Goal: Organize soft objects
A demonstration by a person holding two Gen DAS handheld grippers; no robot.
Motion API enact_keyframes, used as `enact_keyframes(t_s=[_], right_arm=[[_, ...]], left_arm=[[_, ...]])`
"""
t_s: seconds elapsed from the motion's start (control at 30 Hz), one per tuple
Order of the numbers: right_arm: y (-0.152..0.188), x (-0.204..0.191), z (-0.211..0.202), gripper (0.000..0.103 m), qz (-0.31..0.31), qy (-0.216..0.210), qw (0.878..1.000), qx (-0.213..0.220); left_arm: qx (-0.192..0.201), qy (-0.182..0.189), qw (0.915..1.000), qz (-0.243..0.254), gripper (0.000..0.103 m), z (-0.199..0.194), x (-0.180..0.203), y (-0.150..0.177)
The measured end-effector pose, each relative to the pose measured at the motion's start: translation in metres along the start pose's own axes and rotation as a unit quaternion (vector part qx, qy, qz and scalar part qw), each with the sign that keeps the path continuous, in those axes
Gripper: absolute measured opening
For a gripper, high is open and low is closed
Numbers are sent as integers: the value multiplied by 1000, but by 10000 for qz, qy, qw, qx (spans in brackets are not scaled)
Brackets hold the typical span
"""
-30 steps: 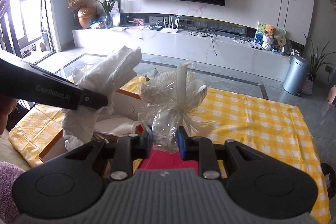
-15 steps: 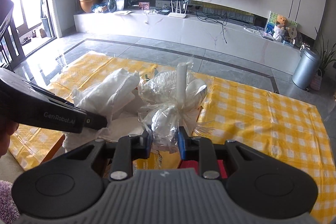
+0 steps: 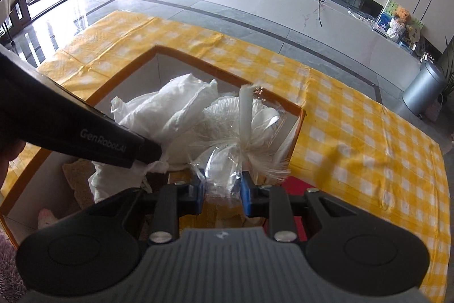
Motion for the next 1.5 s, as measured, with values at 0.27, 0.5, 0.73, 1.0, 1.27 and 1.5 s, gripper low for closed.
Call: enact_keyframes(t_s=[0.27, 0.5, 0.73, 1.0, 1.27, 1.5], right_arm=[[5, -8, 18, 25, -135, -49, 9996, -245], [7, -11, 17, 37, -357, 37, 9990, -270], [2, -9, -18, 57, -511, 171, 9985, 26], [10, 0, -87, 70, -472, 401, 9968, 507], [42, 19, -177, 79, 143, 855, 9876, 1307], [95, 28, -240, 87, 728, 1468, 9668, 1962]], left_arm=[[-175, -89, 9998, -40, 22, 18, -8, 5], [45, -210, 9995, 241, 43, 4, 4, 7], [689, -69, 9972, 300, 70, -43, 15, 7], [1604, 163, 9859, 446, 76, -116, 36, 23], [3000, -263, 9460, 1196, 77, -174, 82, 78], [3739, -480, 9149, 1446, 82, -187, 107, 134]])
Point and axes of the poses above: each gripper's, at about its wrist camera, not at the fingertips, and z roughly the way its jaws point, x to its right, y to its underside, the point moved 3 cm from there along z, roughly the way its jaws point, and after that the axes turned 10 degrees about -z, right-handed, at the moved point
